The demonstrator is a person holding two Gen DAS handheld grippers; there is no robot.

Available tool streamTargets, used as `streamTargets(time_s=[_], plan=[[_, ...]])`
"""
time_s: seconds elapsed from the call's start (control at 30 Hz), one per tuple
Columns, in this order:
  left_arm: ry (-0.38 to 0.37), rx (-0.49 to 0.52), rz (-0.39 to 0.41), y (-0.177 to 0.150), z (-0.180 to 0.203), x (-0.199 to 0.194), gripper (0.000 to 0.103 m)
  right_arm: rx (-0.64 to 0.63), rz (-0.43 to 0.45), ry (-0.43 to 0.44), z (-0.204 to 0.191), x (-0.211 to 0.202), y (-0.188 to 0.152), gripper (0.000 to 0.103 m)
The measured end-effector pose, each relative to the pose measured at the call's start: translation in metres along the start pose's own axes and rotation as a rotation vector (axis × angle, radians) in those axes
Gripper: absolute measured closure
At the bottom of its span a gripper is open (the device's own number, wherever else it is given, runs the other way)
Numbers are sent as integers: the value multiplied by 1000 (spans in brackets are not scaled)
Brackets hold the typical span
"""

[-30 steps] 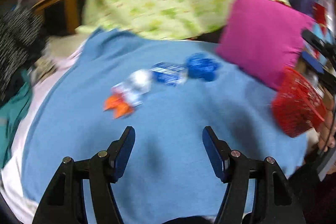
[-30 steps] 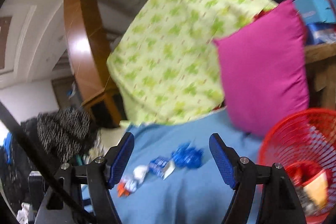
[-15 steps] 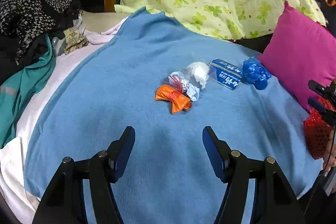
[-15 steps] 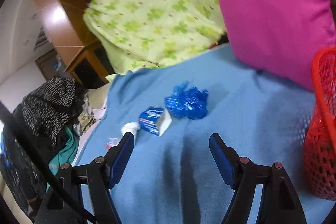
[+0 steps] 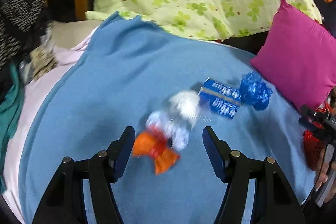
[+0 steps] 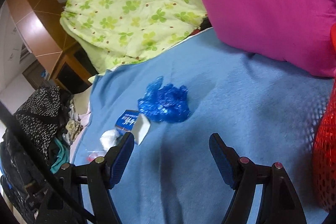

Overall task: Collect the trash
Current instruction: 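Return both grippers to the blanket toward the blue bag and clear container, then grasp the blue plastic bag with the right gripper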

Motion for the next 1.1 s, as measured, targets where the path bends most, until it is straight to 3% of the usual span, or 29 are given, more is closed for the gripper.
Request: streamTargets(time_s=[0.1,0.2,0.27,0.37,0.57,0.77,0.9,1.0,1.1], plan=[[-61,0,-10,23,7,17,30,30,7,-1,6,5,7,25],[-122,-65,-25,42,7,35,29,58,5,12,8,8,10,25],[-210,-125,-83,45,9,54,29,61,14,14,7,8,11,25],[-234,-150,-129,42,16,69,29,51,22,11,6,9,12,25],[-310,-12,-96,24,70,43,29,41,59,-4,8,5,18,25],[-468,131,-60,-10,133,-5,29,78,84,-23,19,6,28,25],[-360,160,-37,-21,120,-23,29,85,73,-29,23,15,34,25],[-222,156,-24,-12,95,-28,29,86,37,-15,22,32,36,25],[-137,150,-1,-1,70,-32,29,79,16,17,15,51,41,25]])
Point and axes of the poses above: each gripper's, at about its wrist camera, not at the fingertips, and x roughly the way its jaws point, z to its right, y to its top, the point moved 5 cm from there along x, roughly the way its jaws point, and after that the axes turned 11 degrees about x, right-handed, at the moved point
